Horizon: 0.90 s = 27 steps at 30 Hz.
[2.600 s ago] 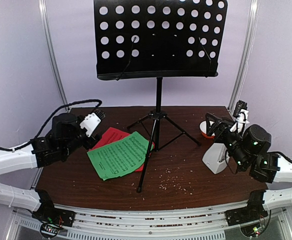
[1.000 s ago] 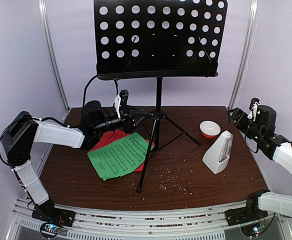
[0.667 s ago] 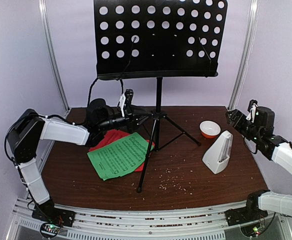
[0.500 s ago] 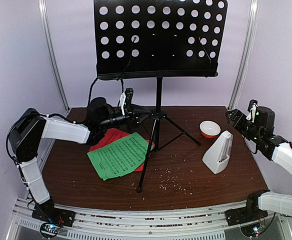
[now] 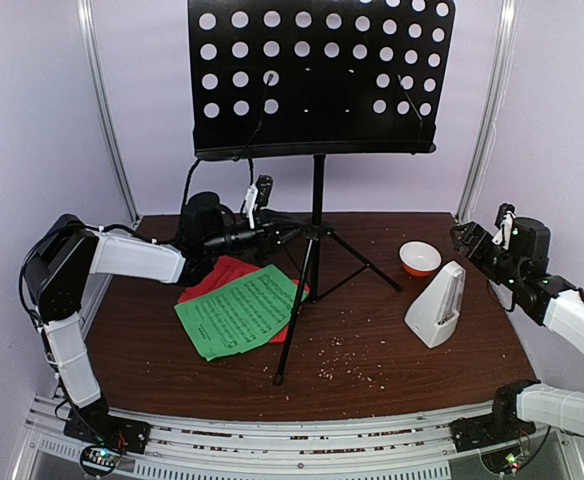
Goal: Pack up the instrument practice props
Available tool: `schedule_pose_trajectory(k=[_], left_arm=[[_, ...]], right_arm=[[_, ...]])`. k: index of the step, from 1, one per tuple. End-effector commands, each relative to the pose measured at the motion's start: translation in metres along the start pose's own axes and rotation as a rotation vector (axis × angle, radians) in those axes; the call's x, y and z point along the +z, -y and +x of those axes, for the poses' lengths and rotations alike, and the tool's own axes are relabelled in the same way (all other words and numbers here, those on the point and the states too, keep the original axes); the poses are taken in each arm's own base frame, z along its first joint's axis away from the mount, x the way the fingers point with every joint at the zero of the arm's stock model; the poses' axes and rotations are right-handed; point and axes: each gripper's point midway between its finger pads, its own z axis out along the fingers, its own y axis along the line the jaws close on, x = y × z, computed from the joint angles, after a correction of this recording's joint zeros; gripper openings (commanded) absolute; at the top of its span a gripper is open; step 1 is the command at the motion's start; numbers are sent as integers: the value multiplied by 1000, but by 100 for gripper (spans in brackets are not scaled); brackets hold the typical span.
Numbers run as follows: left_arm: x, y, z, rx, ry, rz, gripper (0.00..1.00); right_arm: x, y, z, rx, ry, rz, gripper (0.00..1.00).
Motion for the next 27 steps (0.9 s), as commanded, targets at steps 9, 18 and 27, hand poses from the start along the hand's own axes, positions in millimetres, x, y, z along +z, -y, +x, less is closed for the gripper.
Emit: schedule_pose_trajectory(k=[9, 18, 27], left_arm=[[5, -8, -1, -440, -120, -52, 15], [4, -5, 1, -643, -185, -26, 21], [-26, -4, -50, -261, 34, -66, 71]], right_arm=[[2, -2, 0, 24, 6, -26, 91], [3, -1, 6, 47, -4, -37, 90], [1, 0, 5, 34, 1, -33, 90]])
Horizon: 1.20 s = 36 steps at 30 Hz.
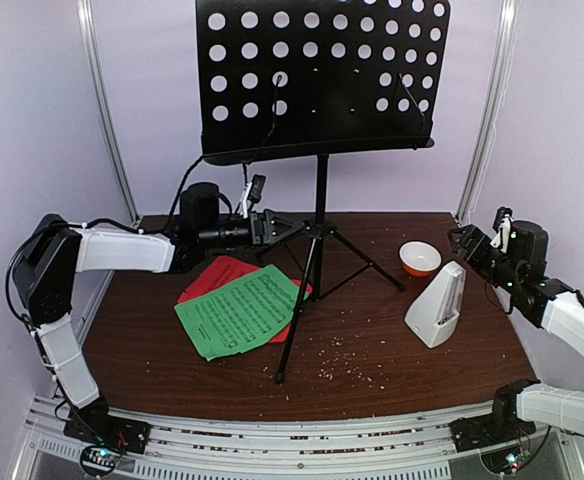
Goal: Pack up the instrument practice props
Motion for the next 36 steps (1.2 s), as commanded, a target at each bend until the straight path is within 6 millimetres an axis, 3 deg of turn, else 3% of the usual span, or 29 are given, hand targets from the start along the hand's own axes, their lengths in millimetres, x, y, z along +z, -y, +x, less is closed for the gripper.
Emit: schedule_pose_trajectory(k=[1, 6, 12, 15, 18, 28, 36], left_arm=[[-26, 39, -47, 347, 192, 37, 72], [-26, 55, -42, 676, 193, 109, 72], [-16, 38, -28, 879, 128, 83, 60], [-8, 31, -23, 917, 84, 83, 50], [-2, 27, -17, 928, 43, 105, 46], [7, 14, -2, 913, -26, 131, 43], [9, 13, -4, 916, -28, 126, 44]], right_arm=[[-2, -1, -3, 3, 17, -11, 90], [-1, -2, -2, 4, 12, -22, 90], [-2, 0, -1, -7, 14, -15, 90], [-2, -1, -3, -12, 18, -14, 91], [-1, -2, -4, -14, 18, -16, 91], [1, -2, -3, -14, 13, -15, 91], [2, -1, -2, -11, 8, -13, 91]])
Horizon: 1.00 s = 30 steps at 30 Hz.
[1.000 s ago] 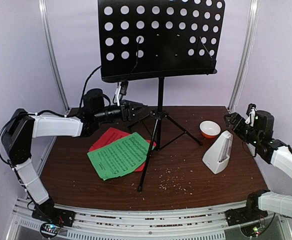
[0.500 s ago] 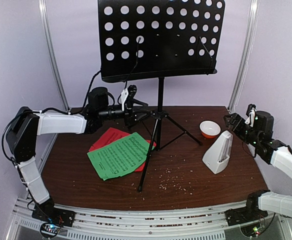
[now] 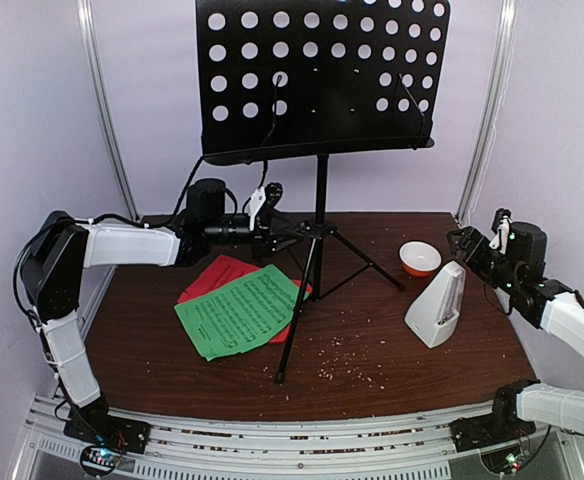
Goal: Pack up the instrument practice props
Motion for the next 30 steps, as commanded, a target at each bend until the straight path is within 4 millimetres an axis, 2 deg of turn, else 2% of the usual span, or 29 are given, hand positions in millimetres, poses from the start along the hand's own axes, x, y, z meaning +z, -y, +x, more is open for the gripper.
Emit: schedule_pose_trajectory(k=[1, 12, 20, 30], left_arm=[[2, -4, -15, 50, 36, 3, 44], [1, -9, -21, 60, 59, -27, 49], [8, -3, -21, 54, 63, -11, 57], [11, -4, -19, 44, 71, -24, 48]], right_arm=[[1, -2, -5, -8, 17, -13, 91], [2, -2, -4, -6, 13, -11, 91], [2, -1, -2, -4, 9, -10, 91], [2, 1, -1, -4, 5, -6, 91]])
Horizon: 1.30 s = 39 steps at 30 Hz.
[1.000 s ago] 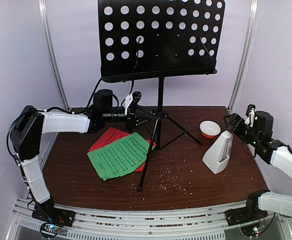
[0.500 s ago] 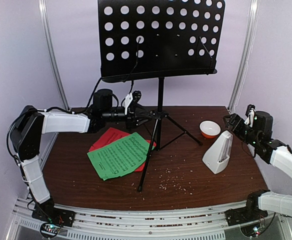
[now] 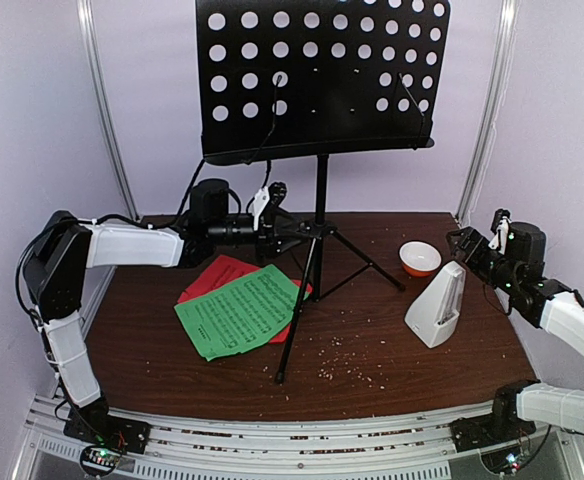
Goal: Pack up the instrument practice props
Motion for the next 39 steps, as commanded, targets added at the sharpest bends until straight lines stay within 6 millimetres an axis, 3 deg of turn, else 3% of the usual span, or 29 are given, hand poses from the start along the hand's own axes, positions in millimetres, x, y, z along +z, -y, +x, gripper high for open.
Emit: schedule_pose_trajectory(k=[1, 12, 18, 24, 30, 34, 39], left_arm=[[3, -7, -15, 32, 54, -26, 47], [2, -1, -19, -84, 66, 9, 29], [0, -2, -23, -358, 37, 4, 21], [-5, -4, -28, -696, 24, -18, 20], [-2, 12, -27, -859, 18, 103, 16], [-6, 6, -34, -787, 24, 46, 28], [-20, -4, -58, -587, 69, -57, 62]], right_arm=[[1, 0, -2, -4, 11, -8, 91], [0, 0, -2, 2, 15, -12, 90], [0, 1, -1, 4, 13, -12, 91], [0, -3, -5, 24, 33, -29, 90], [-2, -4, -7, 27, 41, -33, 90], [-3, 0, -4, 29, 37, -22, 90], [-3, -2, -5, 24, 37, -25, 90]])
